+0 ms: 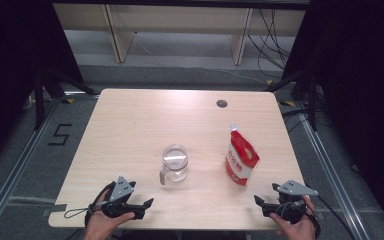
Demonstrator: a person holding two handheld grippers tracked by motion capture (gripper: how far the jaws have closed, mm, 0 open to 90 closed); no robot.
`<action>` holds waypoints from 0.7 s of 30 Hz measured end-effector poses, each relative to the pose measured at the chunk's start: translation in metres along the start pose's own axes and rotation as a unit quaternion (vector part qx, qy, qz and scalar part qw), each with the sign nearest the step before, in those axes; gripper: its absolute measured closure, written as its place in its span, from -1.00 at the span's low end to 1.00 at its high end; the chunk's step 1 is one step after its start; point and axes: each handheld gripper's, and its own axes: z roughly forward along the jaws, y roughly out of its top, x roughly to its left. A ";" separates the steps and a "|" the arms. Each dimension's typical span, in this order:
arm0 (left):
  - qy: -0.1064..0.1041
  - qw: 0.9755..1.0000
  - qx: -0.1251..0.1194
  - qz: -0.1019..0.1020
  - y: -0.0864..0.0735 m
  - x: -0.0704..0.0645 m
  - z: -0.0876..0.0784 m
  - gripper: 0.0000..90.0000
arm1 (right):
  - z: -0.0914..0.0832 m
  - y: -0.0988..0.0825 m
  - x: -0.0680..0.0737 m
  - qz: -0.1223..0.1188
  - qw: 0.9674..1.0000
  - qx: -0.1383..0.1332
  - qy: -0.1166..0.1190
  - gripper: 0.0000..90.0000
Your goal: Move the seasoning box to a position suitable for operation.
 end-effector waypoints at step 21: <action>-0.018 1.000 -0.015 -0.017 0.013 -0.004 0.008 -0.59 | -0.002 0.001 0.002 -0.005 1.000 -0.012 -0.006 -0.48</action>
